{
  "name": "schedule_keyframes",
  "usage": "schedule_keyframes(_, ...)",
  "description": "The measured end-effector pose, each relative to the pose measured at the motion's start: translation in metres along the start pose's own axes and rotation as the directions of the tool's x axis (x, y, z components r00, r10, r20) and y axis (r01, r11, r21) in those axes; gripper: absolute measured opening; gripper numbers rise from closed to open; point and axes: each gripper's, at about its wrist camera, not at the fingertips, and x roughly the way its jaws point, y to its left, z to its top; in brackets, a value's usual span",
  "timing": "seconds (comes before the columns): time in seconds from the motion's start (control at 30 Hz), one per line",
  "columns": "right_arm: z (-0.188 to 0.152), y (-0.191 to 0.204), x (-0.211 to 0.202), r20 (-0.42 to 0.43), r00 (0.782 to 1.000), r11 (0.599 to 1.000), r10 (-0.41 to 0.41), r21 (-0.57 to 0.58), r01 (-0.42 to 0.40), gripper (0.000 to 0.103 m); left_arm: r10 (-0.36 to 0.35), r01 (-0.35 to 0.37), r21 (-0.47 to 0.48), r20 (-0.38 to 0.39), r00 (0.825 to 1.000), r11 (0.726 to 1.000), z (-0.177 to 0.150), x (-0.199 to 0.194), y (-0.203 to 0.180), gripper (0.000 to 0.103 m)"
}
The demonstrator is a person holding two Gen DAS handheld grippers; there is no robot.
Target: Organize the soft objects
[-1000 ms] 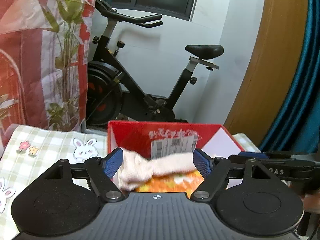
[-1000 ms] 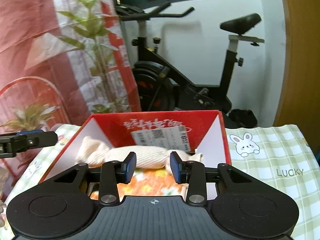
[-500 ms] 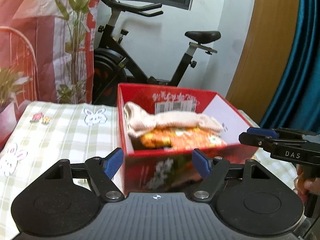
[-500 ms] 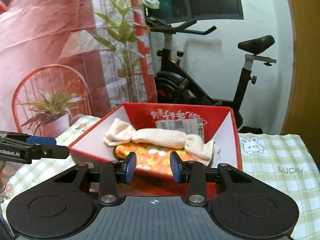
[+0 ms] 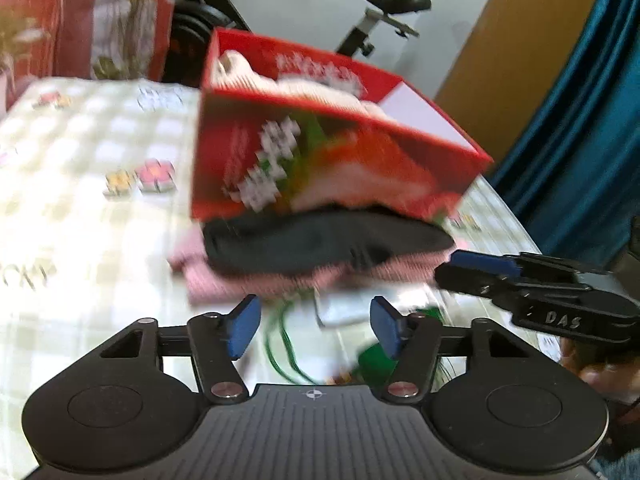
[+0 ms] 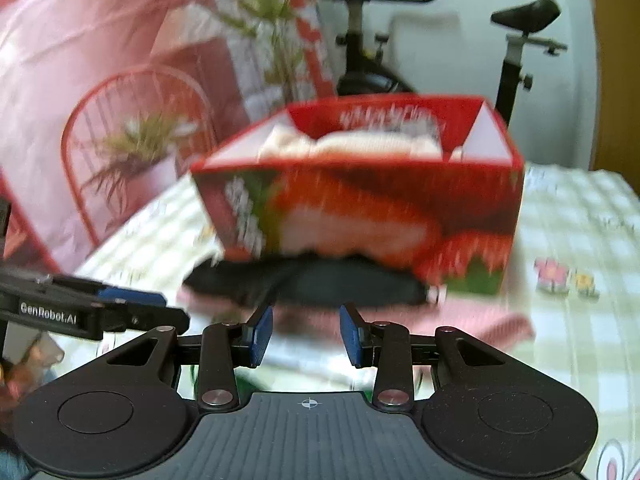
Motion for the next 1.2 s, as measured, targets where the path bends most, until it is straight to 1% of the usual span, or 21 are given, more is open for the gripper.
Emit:
schedule_keyframes(0.07,-0.009,0.004,-0.003,-0.026,1.000,1.000,0.017,-0.012,-0.018,0.041,-0.023,0.023,-0.001,-0.005,1.000,1.000,-0.006,-0.002,-0.002,0.061)
schedule_keyframes(0.13,-0.017,0.008,-0.009,-0.028,0.999,0.999,0.028,-0.025,-0.029,0.045,-0.045,0.045,-0.006,-0.005,0.999,0.999,-0.010,-0.004,-0.003,0.060)
schedule_keyframes(0.27,-0.028,0.018,-0.020,0.006,0.999,0.998,0.037,-0.045,-0.036,0.047,-0.064,0.063,-0.026,-0.011,0.998,0.998,-0.020,-0.002,-0.007,0.057)
schedule_keyframes(0.37,-0.030,0.021,-0.027,0.030,0.999,0.997,0.043,-0.061,-0.041,0.049,-0.060,0.059,-0.032,-0.020,0.998,0.998,-0.025,0.001,-0.008,0.053)
schedule_keyframes(0.43,-0.029,0.021,-0.025,0.021,0.998,0.997,0.052,-0.064,-0.051,0.051,-0.068,0.068,-0.044,-0.017,0.998,0.997,-0.027,0.000,-0.007,0.053)
schedule_keyframes(0.57,-0.031,0.023,-0.017,-0.043,0.997,0.994,0.065,-0.080,-0.068,0.051,-0.085,0.084,-0.053,-0.016,0.996,0.995,-0.026,0.002,-0.007,0.053)
schedule_keyframes(0.67,-0.036,0.028,-0.006,-0.099,0.992,0.992,0.073,-0.099,-0.082,0.051,-0.102,0.100,-0.060,-0.027,0.994,0.993,-0.029,0.007,-0.006,0.053)
schedule_keyframes(0.77,-0.041,0.028,0.002,-0.134,0.988,0.991,0.078,-0.094,-0.091,0.051,-0.117,0.113,-0.070,-0.043,0.992,0.991,-0.031,0.011,-0.005,0.052)
schedule_keyframes(0.93,-0.044,0.025,0.008,-0.140,0.986,0.991,0.087,-0.089,-0.100,0.052,-0.163,0.158,-0.091,-0.049,0.985,0.983,-0.034,0.016,-0.003,0.051)
schedule_keyframes(1.1,-0.046,0.027,0.013,-0.150,0.985,0.988,0.082,-0.116,-0.100,0.054,-0.189,0.184,-0.083,-0.061,0.980,0.979,-0.036,0.020,-0.006,0.051)
schedule_keyframes(1.2,-0.046,0.029,0.015,-0.144,0.986,0.986,0.085,-0.131,-0.104,0.051,-0.202,0.196,-0.085,-0.063,0.977,0.977,-0.037,0.022,-0.007,0.051)
